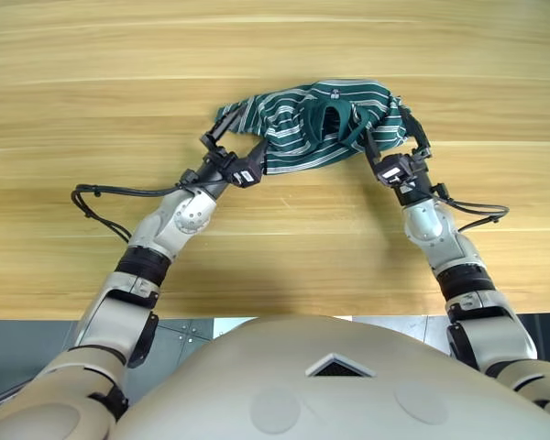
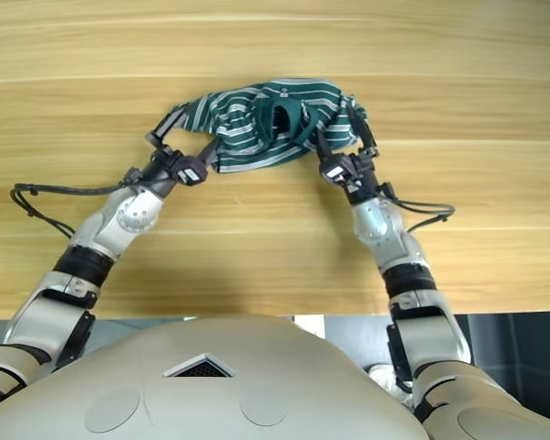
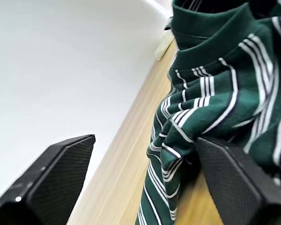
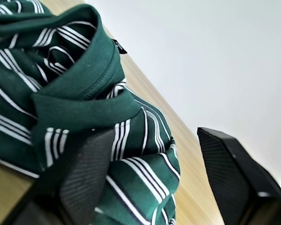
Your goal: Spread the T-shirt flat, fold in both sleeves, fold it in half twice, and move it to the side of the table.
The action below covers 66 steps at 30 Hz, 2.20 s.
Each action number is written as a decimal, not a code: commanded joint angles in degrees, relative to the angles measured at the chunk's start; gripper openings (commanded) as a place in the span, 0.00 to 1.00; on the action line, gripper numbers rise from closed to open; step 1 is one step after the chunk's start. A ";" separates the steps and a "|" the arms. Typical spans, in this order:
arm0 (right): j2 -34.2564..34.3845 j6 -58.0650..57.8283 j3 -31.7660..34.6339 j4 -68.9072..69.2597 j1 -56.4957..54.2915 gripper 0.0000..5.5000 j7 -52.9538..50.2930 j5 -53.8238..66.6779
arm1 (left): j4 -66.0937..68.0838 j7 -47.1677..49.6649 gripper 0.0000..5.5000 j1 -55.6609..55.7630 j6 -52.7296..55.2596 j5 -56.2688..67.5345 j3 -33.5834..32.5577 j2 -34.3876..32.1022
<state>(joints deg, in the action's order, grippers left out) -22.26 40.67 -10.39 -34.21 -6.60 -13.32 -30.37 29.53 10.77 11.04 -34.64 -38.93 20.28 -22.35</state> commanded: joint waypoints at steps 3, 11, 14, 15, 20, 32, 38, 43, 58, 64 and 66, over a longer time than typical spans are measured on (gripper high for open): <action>0.62 1.05 -0.75 -2.36 -1.93 0.59 -0.96 0.21 | 2.52 1.16 0.72 1.42 0.48 0.71 0.02 0.79; 1.00 1.34 -1.24 -3.71 -2.83 0.59 -1.37 0.18 | 6.79 -2.46 0.72 1.57 0.23 -2.37 5.05 -0.72; 1.02 1.48 -1.37 -4.24 -3.00 0.59 -1.62 0.15 | 7.83 -1.80 0.72 2.16 1.29 -2.65 5.54 -1.65; 1.08 1.55 -1.45 -4.44 -3.14 0.59 -1.65 0.15 | 8.03 -1.31 0.72 2.43 1.67 -2.43 5.32 -1.78; 1.18 1.84 -1.68 -4.92 -3.43 0.59 -1.60 0.28 | 8.55 2.06 0.72 3.64 3.89 -1.94 3.92 -1.85; 1.64 2.68 -2.14 -7.87 -4.34 0.59 -2.73 -0.07 | 10.47 6.31 0.58 2.29 1.52 -0.26 4.40 0.60; 2.00 2.88 -2.64 -9.10 -5.10 0.59 -3.60 -0.35 | 12.26 4.35 0.42 2.60 1.43 0.73 4.81 0.55; 2.01 3.03 -2.89 -9.28 -5.28 0.59 -4.30 -0.35 | 14.17 3.80 0.29 3.45 2.15 1.74 4.78 0.97; 1.93 3.02 -3.23 -7.90 -4.72 0.59 -5.17 -0.30 | 17.38 -2.36 0.00 2.84 2.52 2.00 7.84 -0.32; -0.85 3.15 -1.37 -3.78 -1.79 0.59 -4.57 0.68 | 14.69 -3.50 0.00 1.10 -1.26 8.14 4.30 -1.53; -3.46 3.21 -0.30 0.67 1.36 0.59 -2.67 1.08 | 12.60 -4.91 0.00 -0.11 -3.37 12.74 2.14 -1.54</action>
<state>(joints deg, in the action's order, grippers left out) -22.85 44.00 -11.92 -37.23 -7.72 -17.55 -30.35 41.21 9.81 15.64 -38.41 -27.43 22.41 -23.23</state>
